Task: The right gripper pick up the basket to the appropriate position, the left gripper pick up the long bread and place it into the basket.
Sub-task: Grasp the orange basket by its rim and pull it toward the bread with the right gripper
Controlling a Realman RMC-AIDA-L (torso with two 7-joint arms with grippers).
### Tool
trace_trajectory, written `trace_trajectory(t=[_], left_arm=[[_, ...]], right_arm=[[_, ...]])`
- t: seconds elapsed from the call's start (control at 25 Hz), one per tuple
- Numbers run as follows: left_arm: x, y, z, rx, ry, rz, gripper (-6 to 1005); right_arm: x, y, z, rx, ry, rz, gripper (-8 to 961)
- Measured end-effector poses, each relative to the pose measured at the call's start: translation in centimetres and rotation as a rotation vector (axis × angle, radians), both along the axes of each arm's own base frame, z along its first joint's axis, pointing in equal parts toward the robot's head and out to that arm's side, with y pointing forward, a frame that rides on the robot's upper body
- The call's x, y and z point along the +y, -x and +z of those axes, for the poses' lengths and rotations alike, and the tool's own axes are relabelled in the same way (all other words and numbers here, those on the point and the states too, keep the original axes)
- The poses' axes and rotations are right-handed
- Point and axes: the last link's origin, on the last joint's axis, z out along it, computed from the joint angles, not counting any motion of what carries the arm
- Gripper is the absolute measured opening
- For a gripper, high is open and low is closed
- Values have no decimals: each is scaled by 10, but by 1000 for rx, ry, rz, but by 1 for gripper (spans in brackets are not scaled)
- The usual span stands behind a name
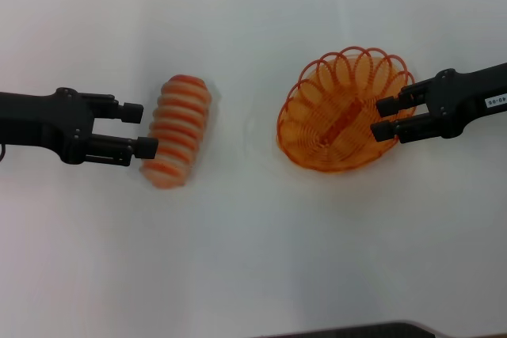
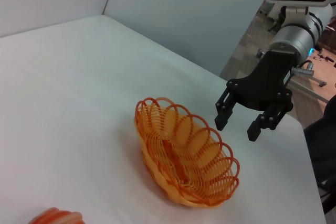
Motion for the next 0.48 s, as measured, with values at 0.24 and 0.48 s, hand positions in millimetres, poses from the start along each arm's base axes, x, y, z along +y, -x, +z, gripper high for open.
trace_trajectory(t=[0.24,0.48], left_arm=[[0,0,-1,0,-1,1,781],[0,0,-1,-1,-2,1,780]], right_arm=[[0,1,-1,1,1,2,566],[1,1,0,3,-1,1,567]])
